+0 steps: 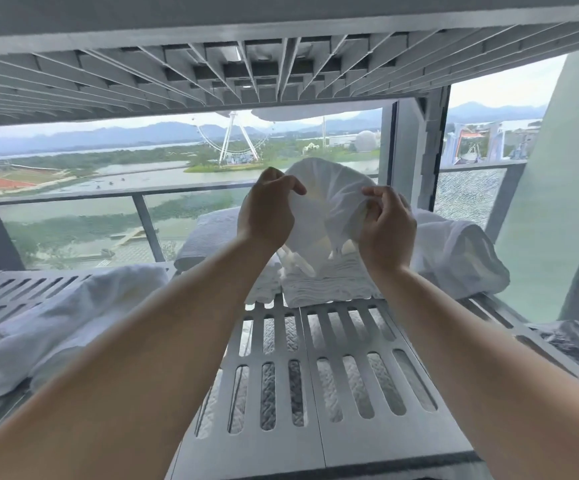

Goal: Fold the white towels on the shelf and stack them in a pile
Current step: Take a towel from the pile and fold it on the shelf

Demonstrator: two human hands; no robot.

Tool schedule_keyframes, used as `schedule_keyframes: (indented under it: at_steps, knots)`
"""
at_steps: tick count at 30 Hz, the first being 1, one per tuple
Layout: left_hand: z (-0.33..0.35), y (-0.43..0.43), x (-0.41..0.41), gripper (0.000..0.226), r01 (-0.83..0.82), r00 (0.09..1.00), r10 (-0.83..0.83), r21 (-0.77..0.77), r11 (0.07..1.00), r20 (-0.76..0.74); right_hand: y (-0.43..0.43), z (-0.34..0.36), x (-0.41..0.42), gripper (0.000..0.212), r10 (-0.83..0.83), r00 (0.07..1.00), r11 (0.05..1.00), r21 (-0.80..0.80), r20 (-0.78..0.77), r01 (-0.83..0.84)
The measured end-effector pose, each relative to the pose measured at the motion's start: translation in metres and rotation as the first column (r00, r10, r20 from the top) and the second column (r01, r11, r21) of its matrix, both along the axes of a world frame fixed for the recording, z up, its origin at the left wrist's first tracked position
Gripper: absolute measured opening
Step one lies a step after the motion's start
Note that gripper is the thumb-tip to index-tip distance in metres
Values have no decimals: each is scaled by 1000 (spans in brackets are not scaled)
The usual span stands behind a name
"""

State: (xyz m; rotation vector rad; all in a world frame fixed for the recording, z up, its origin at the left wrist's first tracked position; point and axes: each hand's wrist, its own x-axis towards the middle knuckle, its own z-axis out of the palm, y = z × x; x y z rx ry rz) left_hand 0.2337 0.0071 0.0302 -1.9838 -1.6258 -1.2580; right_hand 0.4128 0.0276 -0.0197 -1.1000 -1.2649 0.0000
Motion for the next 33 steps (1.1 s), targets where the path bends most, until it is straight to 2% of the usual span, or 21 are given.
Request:
schedule_keyframes:
  at_steps: [5, 13, 20, 29, 33]
  knots:
    - [-7, -21, -5, 48, -20, 999, 20, -15, 1000, 27, -15, -4, -6, 25, 36, 999, 999, 6, -31, -36]
    - [2, -46, -8, 47, -42, 996, 43, -10, 999, 80, -45, 3, -2, 24, -28, 999, 998, 47, -29, 29]
    - [-2, -76, -29, 48, 8, 994, -4, -34, 999, 107, -82, 3, -33, 25, -19, 996, 1000, 5, 89, 18]
    - [-34, -123, -78, 44, 45, 985, -32, -72, 996, 169, -136, -12, -57, 26, -112, 983, 982, -136, 143, 132]
    - [-46, -142, -81, 45, 79, 981, -60, -101, 992, 184, -158, -24, -61, 27, -121, 980, 978, -150, 159, 145]
